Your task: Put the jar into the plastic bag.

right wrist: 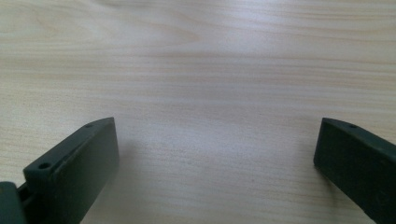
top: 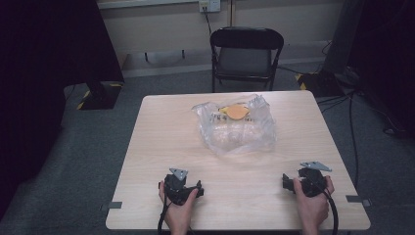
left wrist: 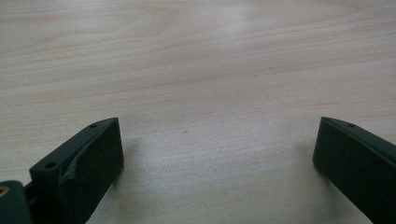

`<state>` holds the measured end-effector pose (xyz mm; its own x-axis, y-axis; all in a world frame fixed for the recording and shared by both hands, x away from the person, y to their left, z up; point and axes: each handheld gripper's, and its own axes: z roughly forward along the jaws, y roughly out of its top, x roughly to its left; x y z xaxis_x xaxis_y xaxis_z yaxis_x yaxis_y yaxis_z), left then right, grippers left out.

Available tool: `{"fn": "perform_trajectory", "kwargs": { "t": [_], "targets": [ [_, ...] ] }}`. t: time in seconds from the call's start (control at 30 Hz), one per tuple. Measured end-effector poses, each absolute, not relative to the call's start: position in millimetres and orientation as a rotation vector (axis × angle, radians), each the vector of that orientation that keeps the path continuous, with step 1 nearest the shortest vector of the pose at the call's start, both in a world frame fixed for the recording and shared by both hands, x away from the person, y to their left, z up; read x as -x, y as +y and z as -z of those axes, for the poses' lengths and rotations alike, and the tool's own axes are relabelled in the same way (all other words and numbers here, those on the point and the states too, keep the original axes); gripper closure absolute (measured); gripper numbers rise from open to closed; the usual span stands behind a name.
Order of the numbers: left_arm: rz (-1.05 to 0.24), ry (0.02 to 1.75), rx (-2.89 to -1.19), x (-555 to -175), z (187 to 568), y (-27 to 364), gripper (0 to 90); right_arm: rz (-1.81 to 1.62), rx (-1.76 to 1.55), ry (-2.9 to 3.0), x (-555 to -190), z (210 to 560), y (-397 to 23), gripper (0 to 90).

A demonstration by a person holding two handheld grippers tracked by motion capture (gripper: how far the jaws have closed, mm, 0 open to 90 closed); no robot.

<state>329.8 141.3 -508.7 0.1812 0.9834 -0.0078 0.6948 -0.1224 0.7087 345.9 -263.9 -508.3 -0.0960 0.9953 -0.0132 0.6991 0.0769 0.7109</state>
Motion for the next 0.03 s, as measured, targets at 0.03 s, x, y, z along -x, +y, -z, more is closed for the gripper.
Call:
{"fn": "perform_trajectory", "kwargs": {
  "t": [0.03],
  "targets": [
    [-0.645,1.574,-1.884,-329.8,508.7,141.3,1.2,-0.760,-1.672,1.852,-345.9,508.3,-263.9,0.0]
  ]
}}
